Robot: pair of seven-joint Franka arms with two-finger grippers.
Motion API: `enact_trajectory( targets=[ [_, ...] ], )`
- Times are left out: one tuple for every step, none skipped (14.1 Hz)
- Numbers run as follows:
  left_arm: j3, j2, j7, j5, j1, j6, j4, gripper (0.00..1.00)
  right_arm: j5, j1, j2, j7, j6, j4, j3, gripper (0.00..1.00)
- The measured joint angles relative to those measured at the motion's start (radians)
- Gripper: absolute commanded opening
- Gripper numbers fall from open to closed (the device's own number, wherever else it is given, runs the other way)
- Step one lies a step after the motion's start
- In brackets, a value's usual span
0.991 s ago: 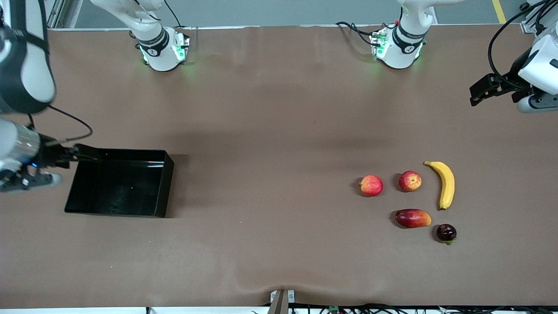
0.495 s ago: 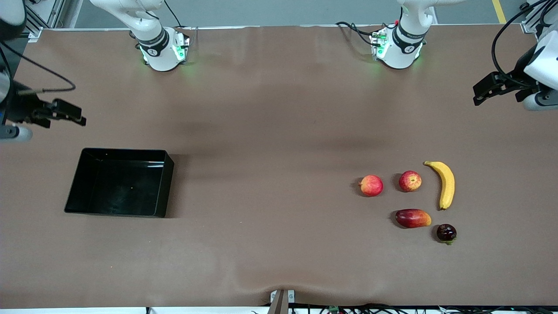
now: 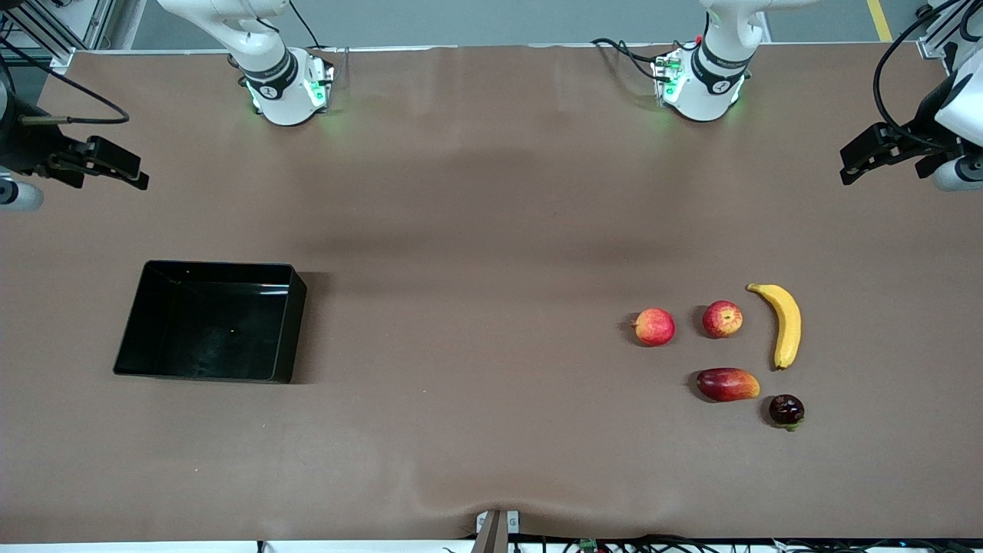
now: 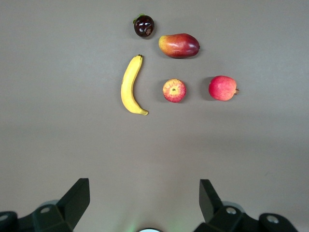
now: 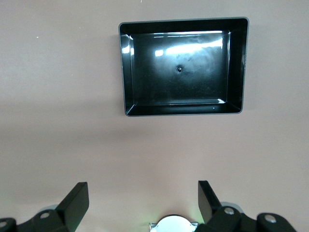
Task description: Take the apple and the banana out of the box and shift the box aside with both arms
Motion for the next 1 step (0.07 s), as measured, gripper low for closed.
enact_trajectory(
  targets=[
    [0.0, 0.0, 0.0, 0.0, 0.0, 0.0, 0.001, 1.0, 0.0, 0.001, -0.004, 0.002, -0.002, 0.0, 0.0, 1.0]
  ],
)
